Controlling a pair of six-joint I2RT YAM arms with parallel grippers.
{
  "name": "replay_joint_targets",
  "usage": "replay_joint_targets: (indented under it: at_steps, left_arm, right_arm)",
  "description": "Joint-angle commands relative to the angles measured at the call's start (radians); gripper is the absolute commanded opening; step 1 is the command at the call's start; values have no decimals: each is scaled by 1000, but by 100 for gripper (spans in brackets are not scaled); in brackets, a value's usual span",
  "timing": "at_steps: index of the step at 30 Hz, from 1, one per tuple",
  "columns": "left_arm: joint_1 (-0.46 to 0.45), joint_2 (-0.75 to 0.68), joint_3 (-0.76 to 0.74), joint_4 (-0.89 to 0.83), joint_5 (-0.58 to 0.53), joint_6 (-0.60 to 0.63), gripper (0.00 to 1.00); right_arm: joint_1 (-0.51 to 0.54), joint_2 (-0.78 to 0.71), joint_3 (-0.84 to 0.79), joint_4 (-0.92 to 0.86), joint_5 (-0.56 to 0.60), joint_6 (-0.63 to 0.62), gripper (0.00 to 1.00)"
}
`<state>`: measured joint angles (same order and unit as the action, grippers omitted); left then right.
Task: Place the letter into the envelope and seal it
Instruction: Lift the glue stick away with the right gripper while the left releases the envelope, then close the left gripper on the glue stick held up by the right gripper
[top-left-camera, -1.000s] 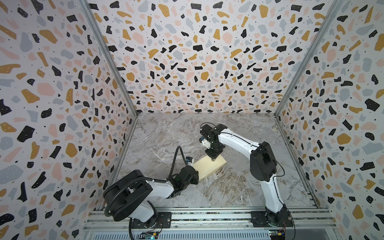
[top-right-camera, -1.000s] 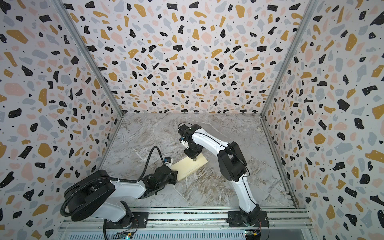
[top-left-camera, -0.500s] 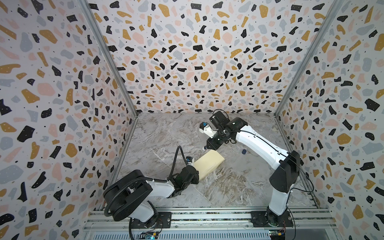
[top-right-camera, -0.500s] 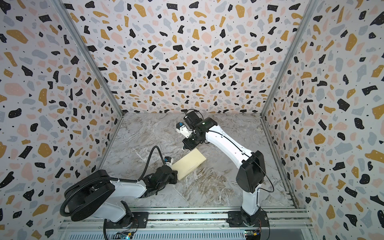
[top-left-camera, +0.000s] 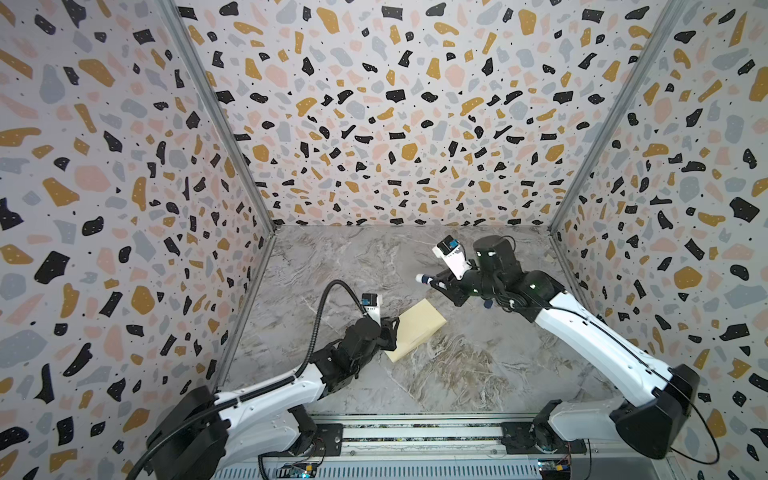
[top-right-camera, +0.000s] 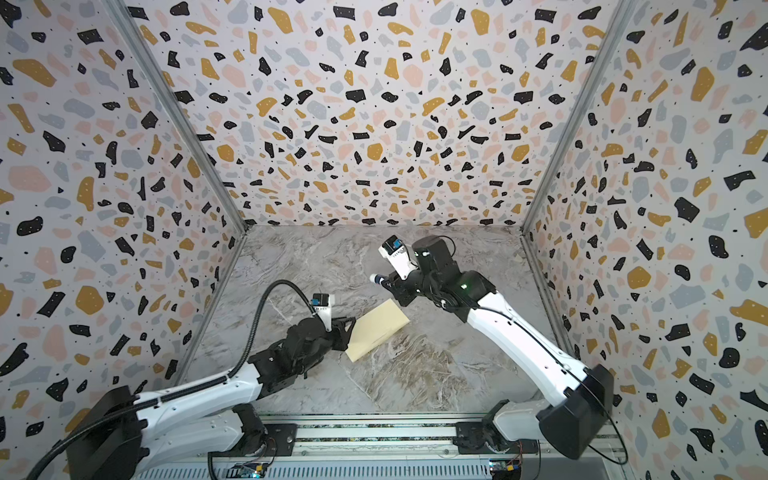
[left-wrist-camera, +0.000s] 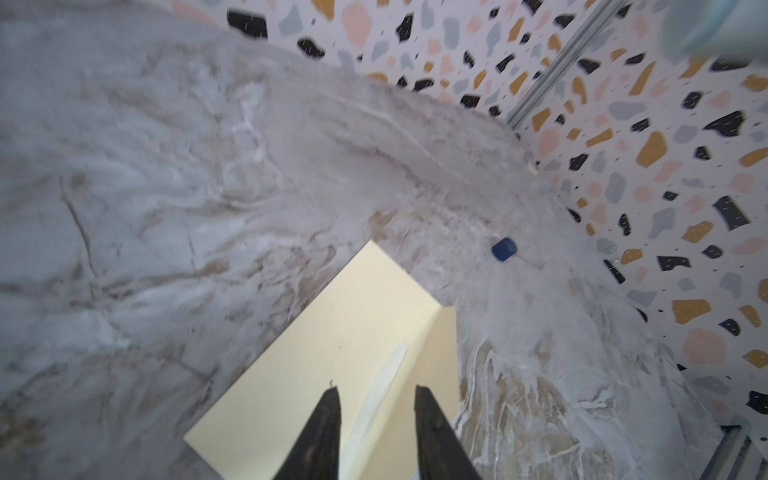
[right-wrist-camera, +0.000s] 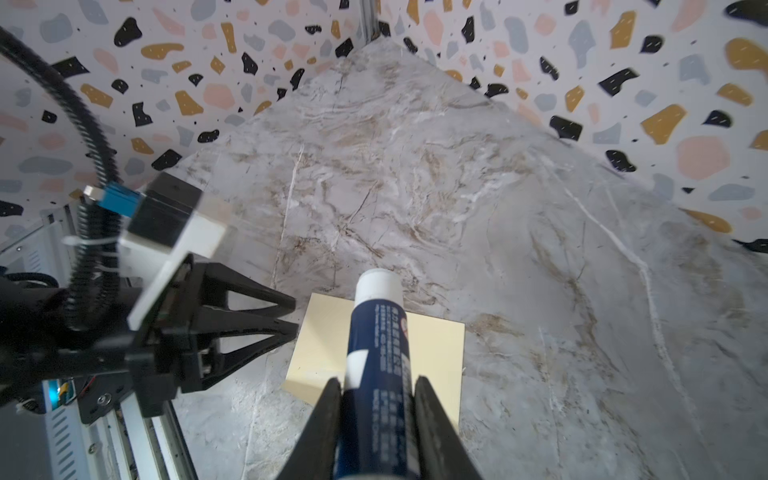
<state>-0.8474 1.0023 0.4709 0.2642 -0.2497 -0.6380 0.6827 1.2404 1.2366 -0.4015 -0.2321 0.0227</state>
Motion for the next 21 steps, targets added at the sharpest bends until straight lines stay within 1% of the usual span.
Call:
replay_joint_targets:
  at_steps: [1, 4, 5, 9, 12, 15, 18, 21]
  left_arm:
    - [-3, -103, 18, 28, -5, 21, 50]
    - [-3, -189, 9, 123, 56, -17, 60]
    - [-3, -207, 4, 160, 78, -31, 60]
    - [-5, -256, -28, 357, 166, -114, 69]
    - [-5, -241, -38, 502, 210, -183, 75]
    - [-8, -205, -32, 609, 238, -239, 79]
    - [-15, -153, -13, 675, 246, -296, 80]
    - [-32, -96, 15, 734, 250, -321, 81]
  right_arm:
    - [-4, -137, -133, 302, 81, 71, 0]
    - [-3, -250, -273, 466, 116, 118, 0]
    - [-4, -277, -308, 506, 122, 133, 0]
    - [-4, -371, -435, 674, 126, 220, 0]
    - [-4, -413, -529, 816, 108, 312, 0]
    - [-3, -434, -620, 977, 101, 424, 0]
    - [-4, -427, -683, 1117, 91, 527, 0]
    - [-3, -397, -709, 1199, 88, 607, 0]
